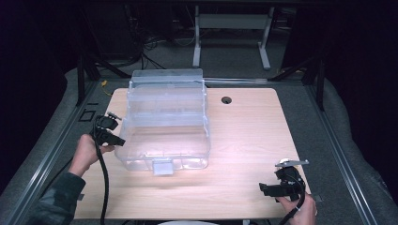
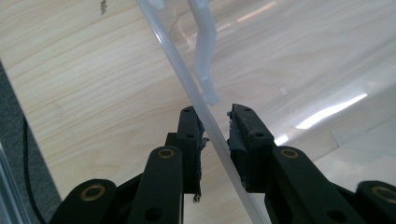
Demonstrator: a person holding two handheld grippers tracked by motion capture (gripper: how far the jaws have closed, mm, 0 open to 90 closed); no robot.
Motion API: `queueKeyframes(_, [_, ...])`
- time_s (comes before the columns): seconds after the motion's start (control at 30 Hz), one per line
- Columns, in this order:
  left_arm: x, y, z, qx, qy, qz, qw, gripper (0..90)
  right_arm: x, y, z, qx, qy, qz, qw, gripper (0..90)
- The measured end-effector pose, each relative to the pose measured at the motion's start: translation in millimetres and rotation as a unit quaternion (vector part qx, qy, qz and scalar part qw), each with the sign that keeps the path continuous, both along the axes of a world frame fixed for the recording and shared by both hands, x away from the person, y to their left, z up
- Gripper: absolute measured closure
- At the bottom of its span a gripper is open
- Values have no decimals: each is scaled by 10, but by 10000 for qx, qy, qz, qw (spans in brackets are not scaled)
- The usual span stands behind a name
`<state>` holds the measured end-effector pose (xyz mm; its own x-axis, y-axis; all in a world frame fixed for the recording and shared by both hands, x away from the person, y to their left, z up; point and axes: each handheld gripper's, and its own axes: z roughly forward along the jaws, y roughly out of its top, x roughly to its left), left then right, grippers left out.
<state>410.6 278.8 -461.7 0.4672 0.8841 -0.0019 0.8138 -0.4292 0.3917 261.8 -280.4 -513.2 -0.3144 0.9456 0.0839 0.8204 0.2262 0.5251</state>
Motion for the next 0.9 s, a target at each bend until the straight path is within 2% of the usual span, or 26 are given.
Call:
queueKeyframes(0.57, [-5,-470,-1,-5,-1,-419,9991,710,6,-5,-16,-19,21,-9,10000,117])
queueKeyframes(0.67, [-14,-512,-2,-37,11,-470,9989,700,6,-4,-18,-21,17,-12,10000,116])
queueKeyframes(0.77, [-24,-579,0,50,3,-547,9985,698,5,-6,-16,-15,20,-2,10000,116])
queueKeyframes(0.9, [-38,-654,0,41,6,-615,9981,696,1,-16,-9,1,1,-10,10000,116])
